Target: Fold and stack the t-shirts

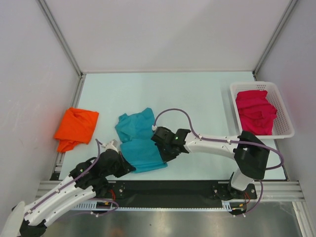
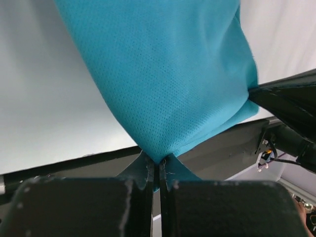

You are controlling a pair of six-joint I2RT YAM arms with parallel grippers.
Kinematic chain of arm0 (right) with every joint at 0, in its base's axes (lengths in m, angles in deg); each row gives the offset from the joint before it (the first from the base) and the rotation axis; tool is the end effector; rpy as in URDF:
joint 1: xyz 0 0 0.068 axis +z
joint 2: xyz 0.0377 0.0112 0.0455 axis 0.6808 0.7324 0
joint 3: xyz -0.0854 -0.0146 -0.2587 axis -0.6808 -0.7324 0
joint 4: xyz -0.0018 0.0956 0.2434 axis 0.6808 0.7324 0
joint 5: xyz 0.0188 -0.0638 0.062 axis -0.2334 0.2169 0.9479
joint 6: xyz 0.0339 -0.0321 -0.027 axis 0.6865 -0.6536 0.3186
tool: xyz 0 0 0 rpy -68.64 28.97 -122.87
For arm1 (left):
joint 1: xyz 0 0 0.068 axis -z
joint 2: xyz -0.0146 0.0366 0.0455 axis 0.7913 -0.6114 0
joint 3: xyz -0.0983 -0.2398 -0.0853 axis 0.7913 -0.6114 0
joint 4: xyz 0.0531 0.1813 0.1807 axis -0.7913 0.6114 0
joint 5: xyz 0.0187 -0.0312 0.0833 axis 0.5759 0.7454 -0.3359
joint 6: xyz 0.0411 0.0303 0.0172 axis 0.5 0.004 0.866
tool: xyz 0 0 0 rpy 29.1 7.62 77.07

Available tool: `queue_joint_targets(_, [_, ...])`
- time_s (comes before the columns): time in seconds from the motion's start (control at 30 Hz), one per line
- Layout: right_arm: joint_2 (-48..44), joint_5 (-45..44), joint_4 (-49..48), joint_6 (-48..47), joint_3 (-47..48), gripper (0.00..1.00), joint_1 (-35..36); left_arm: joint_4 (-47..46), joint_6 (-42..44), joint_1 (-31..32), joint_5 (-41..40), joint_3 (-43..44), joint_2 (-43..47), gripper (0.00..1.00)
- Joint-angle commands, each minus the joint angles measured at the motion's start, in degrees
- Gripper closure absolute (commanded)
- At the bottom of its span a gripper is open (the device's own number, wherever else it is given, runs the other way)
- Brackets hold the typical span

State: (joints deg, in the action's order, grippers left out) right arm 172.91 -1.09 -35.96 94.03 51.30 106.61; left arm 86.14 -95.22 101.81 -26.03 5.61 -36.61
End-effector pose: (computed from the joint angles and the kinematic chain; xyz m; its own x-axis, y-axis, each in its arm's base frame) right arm 0.1451 0.2909 0.2048 -0.8412 -0.4230 -0.3368 -0.5024 0.8417 0.1978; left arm 0.0582 -0.0653 0.1785 -0.8597 -0.4231 -0.2863 -0.1684 0.7637 -0.6232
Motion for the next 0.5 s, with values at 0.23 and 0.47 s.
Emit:
queue_joint_targets(0.23, [8.14,-5.82,9.71,-5.01,21.29,1.0,-4.81,-1.61,2.19,-0.36,-12.68,16.03,-16.68,0.96])
queue_joint_targets(0.47, [16.05,-3.45,15.86,-11.86,38.7,1.0,-11.49,-7.42,10.88,-7.74,-10.84,22.45,-25.65,0.96])
